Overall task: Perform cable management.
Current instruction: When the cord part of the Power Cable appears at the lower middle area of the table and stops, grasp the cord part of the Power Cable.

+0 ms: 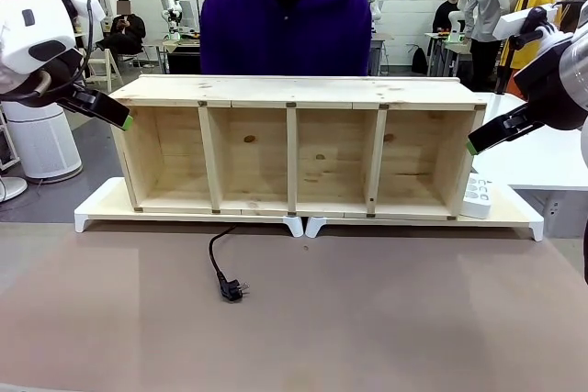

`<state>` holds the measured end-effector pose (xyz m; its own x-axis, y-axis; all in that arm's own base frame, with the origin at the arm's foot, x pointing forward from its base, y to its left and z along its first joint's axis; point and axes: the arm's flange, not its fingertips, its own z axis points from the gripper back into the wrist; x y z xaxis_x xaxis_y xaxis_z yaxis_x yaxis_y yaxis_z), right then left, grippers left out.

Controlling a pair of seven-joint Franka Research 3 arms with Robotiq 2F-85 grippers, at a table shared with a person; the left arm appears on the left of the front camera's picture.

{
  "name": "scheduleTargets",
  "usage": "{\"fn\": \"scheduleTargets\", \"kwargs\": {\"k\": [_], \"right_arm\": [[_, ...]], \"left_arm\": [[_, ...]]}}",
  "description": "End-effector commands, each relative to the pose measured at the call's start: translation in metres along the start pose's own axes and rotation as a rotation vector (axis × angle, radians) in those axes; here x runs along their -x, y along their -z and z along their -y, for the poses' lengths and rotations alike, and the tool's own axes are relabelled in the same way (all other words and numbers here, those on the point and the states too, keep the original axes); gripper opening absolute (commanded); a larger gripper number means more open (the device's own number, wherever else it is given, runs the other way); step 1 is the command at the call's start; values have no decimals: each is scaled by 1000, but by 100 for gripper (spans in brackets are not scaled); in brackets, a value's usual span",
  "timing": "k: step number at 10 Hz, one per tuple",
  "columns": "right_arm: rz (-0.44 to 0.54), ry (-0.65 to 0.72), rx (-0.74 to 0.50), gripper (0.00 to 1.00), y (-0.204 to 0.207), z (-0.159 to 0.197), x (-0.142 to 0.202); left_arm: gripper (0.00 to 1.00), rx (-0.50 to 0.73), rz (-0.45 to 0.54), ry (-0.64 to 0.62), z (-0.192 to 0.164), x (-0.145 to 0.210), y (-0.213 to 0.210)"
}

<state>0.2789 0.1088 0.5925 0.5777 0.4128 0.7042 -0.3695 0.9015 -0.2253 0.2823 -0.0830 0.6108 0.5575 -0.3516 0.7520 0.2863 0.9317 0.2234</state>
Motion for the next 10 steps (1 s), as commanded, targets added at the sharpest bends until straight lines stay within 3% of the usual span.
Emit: {"fn": "scheduleTargets", "kwargs": {"k": [1, 10], "right_arm": [[4, -5, -1, 100, 0, 1, 0], [0, 0, 0, 100, 0, 0, 0]], "left_arm": [[100, -3, 13, 15, 0, -2, 2], [100, -3, 13, 15, 0, -2, 2]]}}
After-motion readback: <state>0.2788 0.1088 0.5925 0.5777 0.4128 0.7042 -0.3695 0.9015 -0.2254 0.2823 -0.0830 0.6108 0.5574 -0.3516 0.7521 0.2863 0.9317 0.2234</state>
